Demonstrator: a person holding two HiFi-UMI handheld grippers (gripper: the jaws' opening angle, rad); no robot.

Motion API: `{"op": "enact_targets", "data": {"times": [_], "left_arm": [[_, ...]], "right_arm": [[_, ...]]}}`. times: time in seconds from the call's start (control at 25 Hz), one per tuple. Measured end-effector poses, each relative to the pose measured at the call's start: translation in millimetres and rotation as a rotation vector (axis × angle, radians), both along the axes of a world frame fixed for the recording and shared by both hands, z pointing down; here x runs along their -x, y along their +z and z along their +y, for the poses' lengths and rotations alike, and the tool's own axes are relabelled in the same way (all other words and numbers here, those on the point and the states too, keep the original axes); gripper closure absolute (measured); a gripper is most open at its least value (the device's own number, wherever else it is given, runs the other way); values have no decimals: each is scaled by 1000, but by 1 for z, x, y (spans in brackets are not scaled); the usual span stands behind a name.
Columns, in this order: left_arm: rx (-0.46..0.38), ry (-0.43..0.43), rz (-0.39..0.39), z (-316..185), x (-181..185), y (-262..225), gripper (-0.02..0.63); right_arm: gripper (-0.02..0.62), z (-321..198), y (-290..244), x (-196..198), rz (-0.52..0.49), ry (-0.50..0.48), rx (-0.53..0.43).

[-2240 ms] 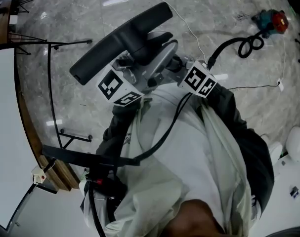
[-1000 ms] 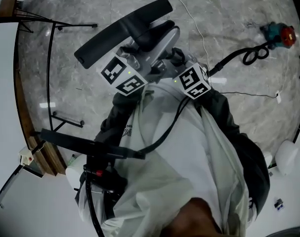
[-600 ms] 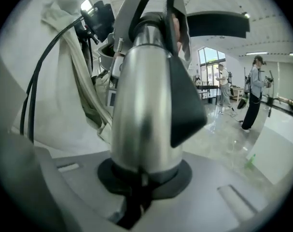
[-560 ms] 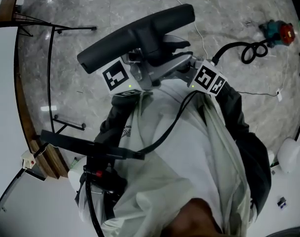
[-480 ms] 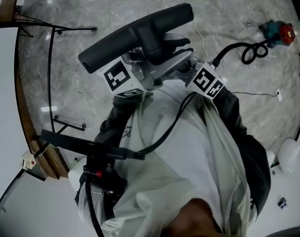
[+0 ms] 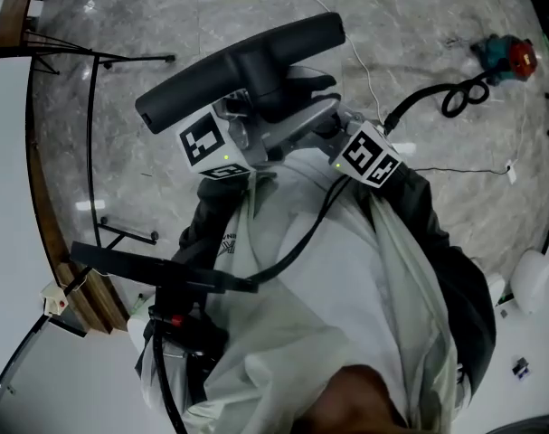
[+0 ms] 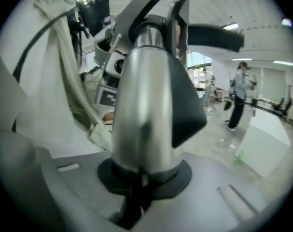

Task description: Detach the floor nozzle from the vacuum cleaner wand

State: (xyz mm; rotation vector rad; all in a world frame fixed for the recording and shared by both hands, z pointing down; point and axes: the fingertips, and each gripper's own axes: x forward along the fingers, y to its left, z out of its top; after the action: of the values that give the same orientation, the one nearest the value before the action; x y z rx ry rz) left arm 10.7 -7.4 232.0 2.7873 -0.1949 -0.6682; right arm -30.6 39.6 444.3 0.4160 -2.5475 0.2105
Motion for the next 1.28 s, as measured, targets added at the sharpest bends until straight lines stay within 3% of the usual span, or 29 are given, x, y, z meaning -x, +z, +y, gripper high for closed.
{"op": "enact_targets", "data": {"times": [0.12,0.2,0.32,0.44,0.52,0.64,0.84,0.92,1.12,1.28], "left_arm": [[-111,81,-4,21,-3,-6,531],[-111,84,4,20,-4,-8,531],[-51,-8,17,3,-4,-11,532],[45,-171,-44,-21,2,-1,532],[114,-224,-53,-33,11,6,532],[113,-150,2,-29,21,2,532],[-55,18,93,1,24,-19,531],[-72,65,148,7,31,-24,529],[-49,77,325,-4,62,-35,529],[-32,88,379,-14,82,-38,529]], "right_arm": [[554,16,-9,2,-46,-204,57],[554,15,-13,-1,-44,-217,72],[554,1,-12,-3,-18,-69,28],[554,-21,-6,-2,24,151,-45],[554,-30,-4,-1,65,260,-77],[554,-28,-4,2,110,252,-79],[555,-9,-14,10,80,-8,-22],[554,-4,-20,11,89,-73,14],[554,-13,-33,10,223,-23,28],[552,-16,-36,22,258,-26,54]]}}
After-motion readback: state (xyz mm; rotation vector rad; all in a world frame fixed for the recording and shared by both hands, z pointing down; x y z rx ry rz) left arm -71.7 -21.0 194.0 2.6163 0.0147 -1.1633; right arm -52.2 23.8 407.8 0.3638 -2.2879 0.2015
